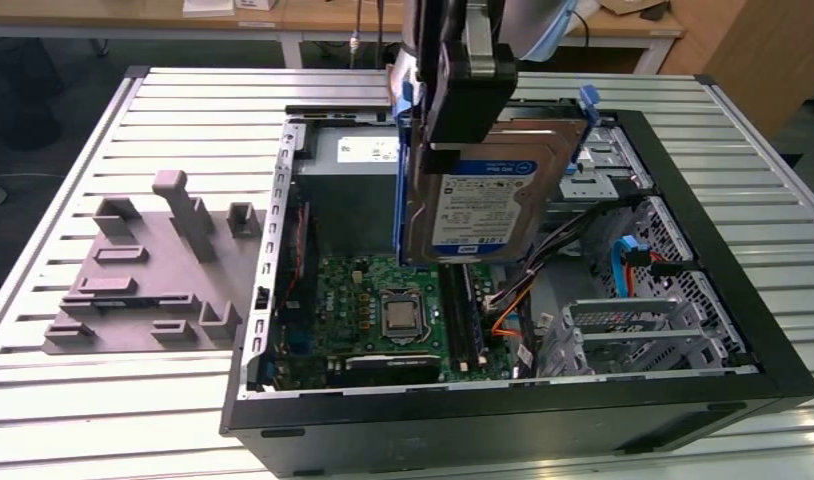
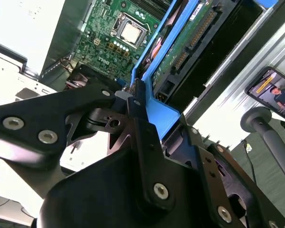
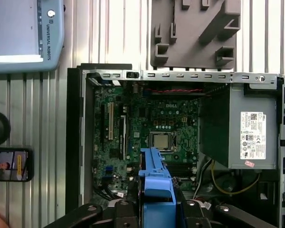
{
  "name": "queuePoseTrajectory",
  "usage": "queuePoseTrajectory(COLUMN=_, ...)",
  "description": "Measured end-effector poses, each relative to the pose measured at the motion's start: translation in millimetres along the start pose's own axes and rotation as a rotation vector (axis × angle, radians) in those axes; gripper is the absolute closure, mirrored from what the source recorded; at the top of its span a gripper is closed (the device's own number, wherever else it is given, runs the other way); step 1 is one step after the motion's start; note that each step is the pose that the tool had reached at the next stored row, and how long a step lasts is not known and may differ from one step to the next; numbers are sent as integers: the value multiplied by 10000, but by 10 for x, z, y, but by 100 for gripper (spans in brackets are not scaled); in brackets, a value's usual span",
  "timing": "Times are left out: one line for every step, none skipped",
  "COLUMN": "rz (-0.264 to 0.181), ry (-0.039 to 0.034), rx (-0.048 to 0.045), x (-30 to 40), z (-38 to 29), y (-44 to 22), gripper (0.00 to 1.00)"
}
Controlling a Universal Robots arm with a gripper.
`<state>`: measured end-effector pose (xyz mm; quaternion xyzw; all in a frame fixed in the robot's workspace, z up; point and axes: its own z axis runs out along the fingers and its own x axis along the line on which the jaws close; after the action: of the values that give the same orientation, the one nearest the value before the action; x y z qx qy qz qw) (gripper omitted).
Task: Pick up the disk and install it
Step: 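Insert the disk into the insertion slot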
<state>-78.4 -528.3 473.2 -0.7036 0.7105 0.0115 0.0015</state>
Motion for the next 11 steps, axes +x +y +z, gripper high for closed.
queuePoseTrajectory(rz=0, ry=1, rx=0, x=18, z=0, y=0, gripper=64)
queuePoseTrajectory(rz=1, ry=1, rx=0, x=38, z=1, y=0, gripper=64)
queuePoseTrajectory(rz=1, ry=2, rx=0, x=60, z=1, y=-1, gripper=64)
queuePoseTrajectory(rz=0, ry=2, rx=0, x=85, z=2, y=-1, gripper=64)
queuePoseTrajectory(rz=0, ry=1, rx=0, x=110, z=3, y=-1, gripper=64)
queuePoseTrajectory(rz=1, ry=1, rx=0, x=135, z=5, y=-1, gripper=64)
queuePoseTrajectory(rz=1, ry=1, rx=0, x=153, z=6, y=-3, gripper=64)
queuePoseTrajectory(rz=1, ry=0, rx=0, x=167, z=8, y=-10, gripper=64)
queuePoseTrajectory(rz=0, ry=2, rx=-1, x=179, z=8, y=-19, gripper=64)
queuePoseTrajectory(rz=1, ry=2, rx=-1, x=192, z=10, y=-29, gripper=64)
queuePoseTrajectory(rz=1, ry=1, rx=0, x=202, z=11, y=-44, gripper=64)
